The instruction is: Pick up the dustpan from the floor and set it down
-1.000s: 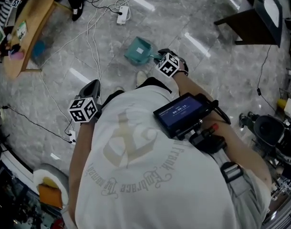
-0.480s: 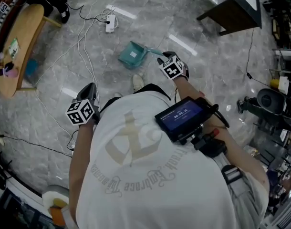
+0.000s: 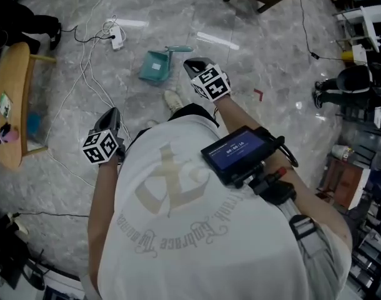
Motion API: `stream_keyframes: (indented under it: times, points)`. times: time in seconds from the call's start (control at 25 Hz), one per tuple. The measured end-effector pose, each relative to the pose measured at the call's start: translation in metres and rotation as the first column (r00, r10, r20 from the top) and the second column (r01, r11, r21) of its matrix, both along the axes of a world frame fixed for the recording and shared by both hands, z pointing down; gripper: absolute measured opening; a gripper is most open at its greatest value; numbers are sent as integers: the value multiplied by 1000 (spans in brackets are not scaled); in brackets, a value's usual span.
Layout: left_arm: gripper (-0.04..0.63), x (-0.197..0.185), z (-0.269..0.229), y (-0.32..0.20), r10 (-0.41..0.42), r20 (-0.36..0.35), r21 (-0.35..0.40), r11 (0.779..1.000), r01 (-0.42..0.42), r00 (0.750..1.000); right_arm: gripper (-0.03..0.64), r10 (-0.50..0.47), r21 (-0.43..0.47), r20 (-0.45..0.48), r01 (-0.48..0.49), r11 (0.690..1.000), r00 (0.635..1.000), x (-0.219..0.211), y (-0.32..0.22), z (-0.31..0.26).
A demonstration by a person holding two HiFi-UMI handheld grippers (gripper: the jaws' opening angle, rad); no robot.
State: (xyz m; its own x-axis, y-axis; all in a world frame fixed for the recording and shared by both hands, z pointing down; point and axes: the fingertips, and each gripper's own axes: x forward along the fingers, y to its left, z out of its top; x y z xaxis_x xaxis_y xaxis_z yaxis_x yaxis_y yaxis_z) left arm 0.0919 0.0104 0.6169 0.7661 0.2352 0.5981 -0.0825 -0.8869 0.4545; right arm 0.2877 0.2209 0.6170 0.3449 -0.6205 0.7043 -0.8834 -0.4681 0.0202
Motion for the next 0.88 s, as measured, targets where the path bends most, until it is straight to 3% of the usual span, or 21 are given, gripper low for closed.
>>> stream_keyframes:
  times: [0.36,0.52,0.88]
  points:
    - [12,2,-34,20,158,-50,77,985,-153,986,17,76,239,-1,-73,968,997,-56,9,-69]
    - [12,7,-47,42,215,-73,91,974,-208,974,17,107,261,1,-103,960,994,-80,28,-82]
    - [12,23,-36,68,289,-85,74,956,-284,953,17,156,252,25,-157,955,987,-82,47,-68]
